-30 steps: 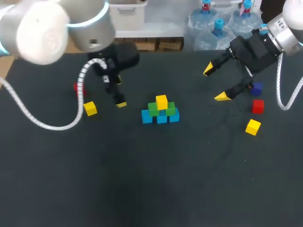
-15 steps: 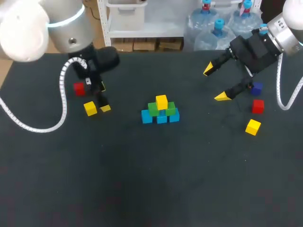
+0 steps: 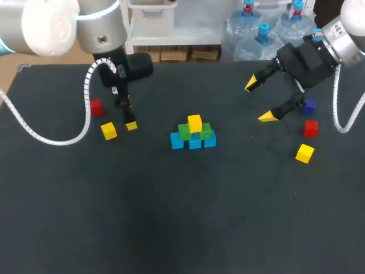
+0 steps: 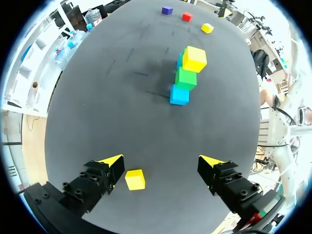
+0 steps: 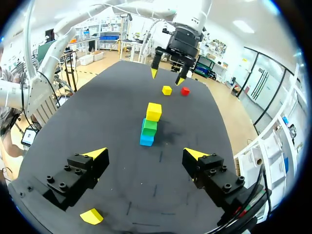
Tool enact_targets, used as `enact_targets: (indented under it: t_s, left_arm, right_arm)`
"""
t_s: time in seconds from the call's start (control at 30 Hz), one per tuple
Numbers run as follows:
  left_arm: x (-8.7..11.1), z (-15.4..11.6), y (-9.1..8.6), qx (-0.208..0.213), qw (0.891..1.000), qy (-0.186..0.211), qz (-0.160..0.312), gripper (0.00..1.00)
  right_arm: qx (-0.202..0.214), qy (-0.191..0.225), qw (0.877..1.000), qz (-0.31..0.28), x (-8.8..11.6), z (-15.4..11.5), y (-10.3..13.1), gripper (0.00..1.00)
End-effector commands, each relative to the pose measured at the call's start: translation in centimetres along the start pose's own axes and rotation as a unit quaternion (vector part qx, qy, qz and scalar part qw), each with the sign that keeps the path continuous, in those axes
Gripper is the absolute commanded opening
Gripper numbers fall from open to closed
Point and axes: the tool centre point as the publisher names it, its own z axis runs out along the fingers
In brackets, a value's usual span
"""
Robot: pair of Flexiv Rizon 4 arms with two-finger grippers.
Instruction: Place the blue cubes, place green cubes on the blue cubes, place the yellow cubes on the green cubes, then place the red cubes on the yellow cubes, and place purple cube on the red cubes.
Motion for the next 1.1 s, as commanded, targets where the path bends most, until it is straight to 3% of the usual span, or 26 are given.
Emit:
enact_targets:
  t_s: [0.03,0.3,0.5,0.73,0.9,1.03,1.1]
  left_arm:
    - [0.0,0.0,0.2,0.002,1.0,0.001,0.002,1.0]
    - [0.0,0.0,0.2,0.002,1.0,0.001,0.002,1.0]
    - [2.5,-0.1,-1.1,0.014,0.997,0.033,-0.073,1.0]
    - [3.8,1.1,-3.4,0.044,0.987,0.057,-0.141,1.0]
    - [3.6,0.0,-4.2,0.019,0.976,0.101,-0.194,1.0]
    - [3.6,-0.4,-4.5,-0.001,0.972,0.094,-0.214,1.0]
    - [3.7,0.1,-4.3,-0.011,0.977,0.082,-0.197,1.0]
  right_arm:
    - [0.001,0.0,1.0,0.0,0.0,0.0,0.0,1.0]
    - [0.001,0.0,1.0,0.0,0.0,0.0,0.0,1.0]
    - [0.001,0.0,1.0,0.0,0.0,0.0,0.0,1.0]
    - [0.001,0.0,1.0,0.0,0.0,0.0,0.0,1.0]
    - [0.001,0.0,1.0,0.0,0.0,0.0,0.0,1.0]
    - [0.001,0.0,1.0,0.0,0.0,0.0,0.0,1.0]
    - [0.001,0.0,1.0,0.0,0.0,0.0,0.0,1.0]
